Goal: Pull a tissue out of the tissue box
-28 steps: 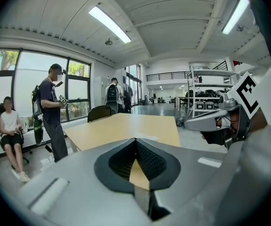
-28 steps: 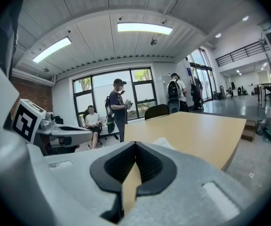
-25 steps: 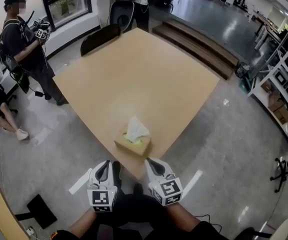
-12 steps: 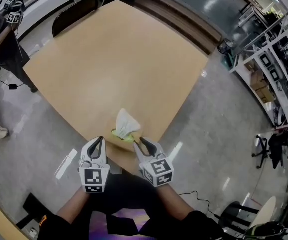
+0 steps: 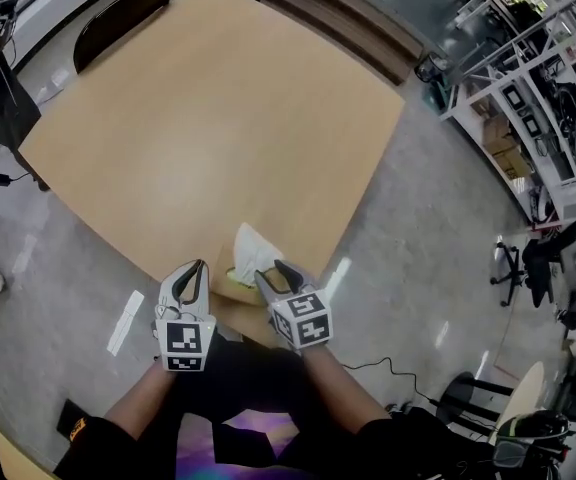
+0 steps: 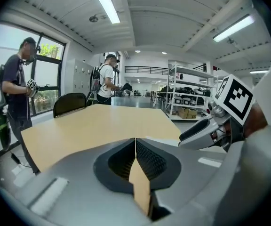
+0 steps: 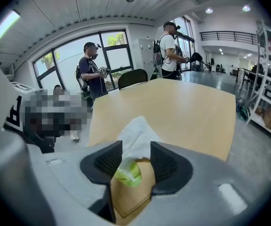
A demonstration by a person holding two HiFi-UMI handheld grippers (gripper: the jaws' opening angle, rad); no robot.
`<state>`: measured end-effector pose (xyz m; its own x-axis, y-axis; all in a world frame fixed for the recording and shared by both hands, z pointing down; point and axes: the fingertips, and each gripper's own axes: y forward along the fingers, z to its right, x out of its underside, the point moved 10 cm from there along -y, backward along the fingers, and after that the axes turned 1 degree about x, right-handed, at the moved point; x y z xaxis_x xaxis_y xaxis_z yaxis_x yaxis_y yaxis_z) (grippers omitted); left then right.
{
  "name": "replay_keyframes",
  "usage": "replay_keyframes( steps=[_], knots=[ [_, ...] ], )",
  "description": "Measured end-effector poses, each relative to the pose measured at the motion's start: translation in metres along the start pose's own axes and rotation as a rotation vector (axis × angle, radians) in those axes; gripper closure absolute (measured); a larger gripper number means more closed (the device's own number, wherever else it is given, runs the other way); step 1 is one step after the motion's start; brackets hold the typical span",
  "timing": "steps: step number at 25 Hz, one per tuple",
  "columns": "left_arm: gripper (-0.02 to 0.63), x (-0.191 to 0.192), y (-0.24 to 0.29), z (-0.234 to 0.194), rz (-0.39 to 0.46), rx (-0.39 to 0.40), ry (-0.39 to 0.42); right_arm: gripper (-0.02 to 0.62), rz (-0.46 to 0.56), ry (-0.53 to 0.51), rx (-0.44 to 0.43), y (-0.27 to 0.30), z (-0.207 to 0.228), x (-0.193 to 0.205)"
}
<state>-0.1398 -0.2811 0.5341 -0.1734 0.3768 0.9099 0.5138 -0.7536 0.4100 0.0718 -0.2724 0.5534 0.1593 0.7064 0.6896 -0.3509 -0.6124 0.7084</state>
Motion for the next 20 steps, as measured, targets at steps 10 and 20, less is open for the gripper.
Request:
replay_keyframes(
  steps=[10, 20],
  knots=[
    [0.583, -0.006, 0.016, -0.013, 0.000, 0.087, 0.016, 0.470, -0.063, 0.025, 0.036, 0.016, -0.012, 0.002],
    [0.584, -0.003, 0.011, -0.011, -0.011, 0.123, 0.036, 0.598, -0.053, 0.018, 0.066, 0.013, -0.019, 0.006]
  ],
)
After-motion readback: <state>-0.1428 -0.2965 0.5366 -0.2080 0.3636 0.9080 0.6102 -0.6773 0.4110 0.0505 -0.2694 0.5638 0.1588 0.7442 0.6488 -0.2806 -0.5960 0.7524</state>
